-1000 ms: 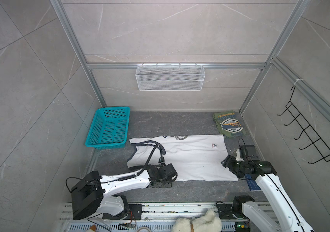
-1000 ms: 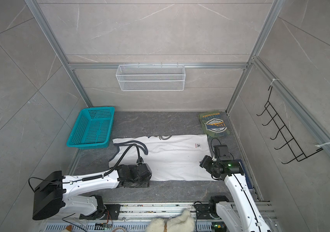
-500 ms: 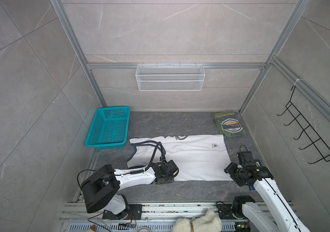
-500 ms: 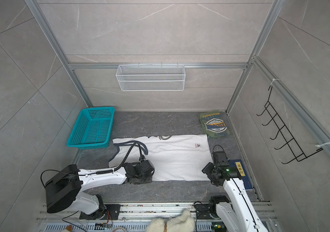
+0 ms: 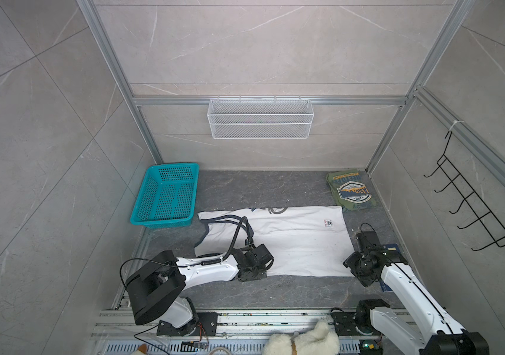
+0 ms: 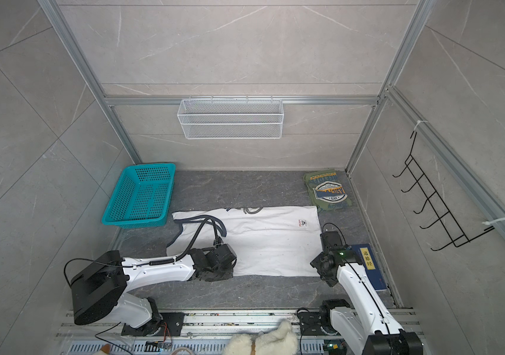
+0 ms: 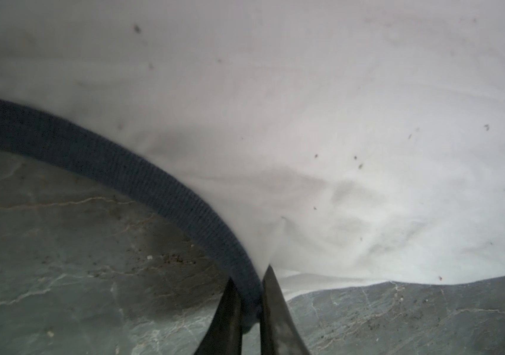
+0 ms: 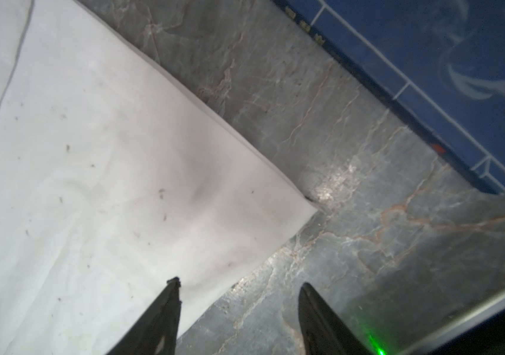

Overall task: Fold and stack tank tops
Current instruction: Fold the tank top at the center of the table.

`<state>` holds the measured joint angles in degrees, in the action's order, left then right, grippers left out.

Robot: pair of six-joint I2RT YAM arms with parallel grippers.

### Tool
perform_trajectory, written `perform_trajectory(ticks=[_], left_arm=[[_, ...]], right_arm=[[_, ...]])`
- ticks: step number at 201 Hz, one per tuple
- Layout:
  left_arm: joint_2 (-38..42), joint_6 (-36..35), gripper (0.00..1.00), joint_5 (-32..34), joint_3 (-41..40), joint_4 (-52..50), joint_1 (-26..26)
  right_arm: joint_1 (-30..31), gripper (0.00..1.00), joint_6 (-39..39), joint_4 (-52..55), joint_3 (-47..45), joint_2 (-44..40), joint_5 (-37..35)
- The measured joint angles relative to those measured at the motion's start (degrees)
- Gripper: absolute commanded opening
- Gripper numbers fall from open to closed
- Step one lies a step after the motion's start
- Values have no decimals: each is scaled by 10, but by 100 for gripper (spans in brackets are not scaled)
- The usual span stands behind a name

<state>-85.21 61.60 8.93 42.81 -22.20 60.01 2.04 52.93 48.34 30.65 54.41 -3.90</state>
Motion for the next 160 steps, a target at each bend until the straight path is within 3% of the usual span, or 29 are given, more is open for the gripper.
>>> perform_trajectory(ticks=[101,140,160], left_arm=[[19,-19,11,6,-4,-1,-4],[19,-21,10,6,-4,-1,-4],[19,-21,10,6,-4,-1,-4]], right_arm=[[-2,50,50,-61,-42,68,4],[-2,21,57,-108,-34,96,-2],[-2,16,61,-127,-37,92,-2]])
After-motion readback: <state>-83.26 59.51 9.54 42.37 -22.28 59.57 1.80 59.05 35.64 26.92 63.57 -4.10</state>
